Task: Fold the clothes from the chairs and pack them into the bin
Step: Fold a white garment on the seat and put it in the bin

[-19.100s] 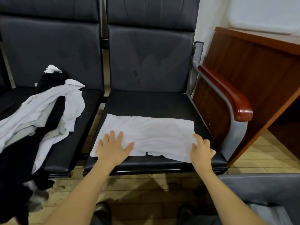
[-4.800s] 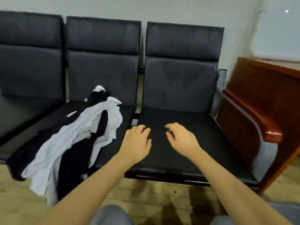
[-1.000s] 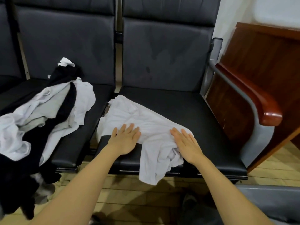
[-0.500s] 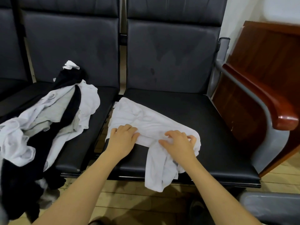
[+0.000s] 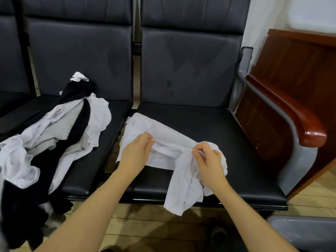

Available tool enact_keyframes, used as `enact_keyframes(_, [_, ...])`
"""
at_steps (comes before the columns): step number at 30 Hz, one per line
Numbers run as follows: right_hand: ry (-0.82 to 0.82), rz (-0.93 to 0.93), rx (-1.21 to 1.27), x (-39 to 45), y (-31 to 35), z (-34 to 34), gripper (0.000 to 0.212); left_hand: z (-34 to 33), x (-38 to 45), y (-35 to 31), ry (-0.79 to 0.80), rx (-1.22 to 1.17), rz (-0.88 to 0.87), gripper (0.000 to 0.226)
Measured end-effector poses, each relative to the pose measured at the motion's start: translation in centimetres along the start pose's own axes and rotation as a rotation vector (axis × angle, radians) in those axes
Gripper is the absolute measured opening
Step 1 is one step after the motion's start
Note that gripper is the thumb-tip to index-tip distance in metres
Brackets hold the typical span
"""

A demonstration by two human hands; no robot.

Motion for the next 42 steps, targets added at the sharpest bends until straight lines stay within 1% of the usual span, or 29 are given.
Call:
enact_keyframes(4, [0.156, 0.015, -0.115, -0.3, 0.6, -0.7, 0.013, 2.0, -0.2, -1.3, 0.014, -0.028, -0.102, 0.015])
enact_keyframes(6, [0.153, 0.088, -0.205, -0.5, 1.4, -0.9, 0.013, 2.4, -0.9, -1.3, 0.047, -0.032, -0.175, 0.012])
enact_keyframes(8, [0.096, 0.212, -0.316, -0.6, 2.5, -1.0, 0.017, 2.3, -1.5, -0.7, 0.097, -0.032, -0.217, 0.009])
enact_keyframes(10, [0.077, 0.315, -0.353, -0.9, 3.4, -1.5, 0.022, 2.2, -2.1, 0.5, 0.149, -0.036, -0.195, 0.011])
enact_keyframes(12, [0.115, 0.375, -0.362, -1.0, 4.1, -2.6, 0.021, 2.1, -2.7, 2.0, 0.205, -0.017, -0.151, 0.02])
enact_keyframes(14, [0.18, 0.386, -0.401, -1.1, 4.5, -4.1, 0.023, 2.2, -3.2, 3.2, 0.23, 0.005, -0.128, 0.024])
enact_keyframes(17, [0.24, 0.348, -0.501, -0.9, 4.0, -5.7, 0.023, 2.9, -3.5, 4.2, 0.195, 0.0, -0.092, 0.02])
enact_keyframes(18, [0.23, 0.335, -0.498, -0.9, 4.0, -5.9, 0.021, 3.1, -3.5, 4.5, 0.186, -0.01, -0.085, 0.018])
enact_keyframes(19, [0.186, 0.347, -0.464, -0.9, 4.1, -5.7, 0.019, 3.1, -3.5, 4.6, 0.182, -0.025, -0.084, 0.016])
enact_keyframes(21, [0.086, 0.389, -0.335, -0.8, 4.4, -4.9, 0.018, 3.3, -3.5, 4.6, 0.175, -0.051, -0.108, 0.013])
enact_keyframes(22, [0.049, 0.415, -0.276, -0.8, 4.7, -4.3, 0.021, 3.4, -3.5, 4.4, 0.171, -0.054, -0.135, 0.013])
enact_keyframes(23, [0.066, 0.44, -0.24, -0.9, 4.9, -3.9, 0.025, 3.5, -3.5, 4.3, 0.178, -0.055, -0.165, 0.013])
enact_keyframes(24, [0.133, 0.467, -0.231, -1.0, 5.0, -4.0, 0.027, 3.5, -3.6, 4.2, 0.2, -0.05, -0.182, 0.013])
enact_keyframes(26, [0.344, 0.526, -0.326, -1.9, 5.0, -4.9, 0.036, 2.9, -4.1, 4.6, 0.276, 0.008, -0.18, 0.015])
enact_keyframes(27, [0.407, 0.555, -0.39, -2.3, 4.8, -5.3, 0.044, 2.5, -4.5, 4.9, 0.307, 0.059, -0.162, 0.018])
enact_keyframes(28, [0.423, 0.556, -0.413, -2.5, 4.6, -5.4, 0.05, 2.1, -4.8, 5.2, 0.308, 0.091, -0.136, 0.02])
enact_keyframes(29, [0.385, 0.521, -0.383, -2.4, 4.4, -5.1, 0.049, 2.0, -4.9, 5.4, 0.278, 0.092, -0.1, 0.02])
enact_keyframes(31, [0.245, 0.414, -0.337, -1.6, 3.6, -3.9, 0.029, 1.9, -4.9, 5.8, 0.219, 0.08, -0.009, 0.017])
enact_keyframes(33, [0.06, 0.379, -0.421, -0.8, 3.3, -2.3, 0.013, 1.4, -4.9, 6.0, 0.214, 0.096, 0.054, 0.012])
enact_keyframes(34, [0.009, 0.359, -0.486, -0.4, 3.0, -1.7, 0.011, 1.2, -4.9, 6.2, 0.224, 0.105, 0.079, 0.015])
enact_keyframes(35, [0.014, 0.316, -0.552, -0.1, 2.5, -1.4, 0.013, 1.0, -4.9, 6.5, 0.238, 0.114, 0.1, 0.02])
enact_keyframes(37, [0.094, 0.195, -0.648, 0.4, 0.8, -1.3, 0.028, 1.0, -4.8, 6.5, 0.262, 0.128, 0.119, 0.021])
enact_keyframes(39, [0.122, 0.089, -0.635, 0.5, -0.6, -0.9, 0.041, 0.9, -4.9, 6.5, 0.277, 0.165, 0.109, 0.018])
enact_keyframes(42, [0.066, -0.08, -0.563, 0.5, -2.3, 0.4, 0.049, 0.9, -5.1, 6.2, 0.279, 0.336, 0.058, 0.021])
Point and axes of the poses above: each hand's wrist, its own x-axis towards the middle knuckle, its own z-axis out of the back of the hand, y = z × x, the point moved 7 cm from there along x, towards the middle knuckle, and after that the axes turned 5 degrees about z, right-handed, at the moved point
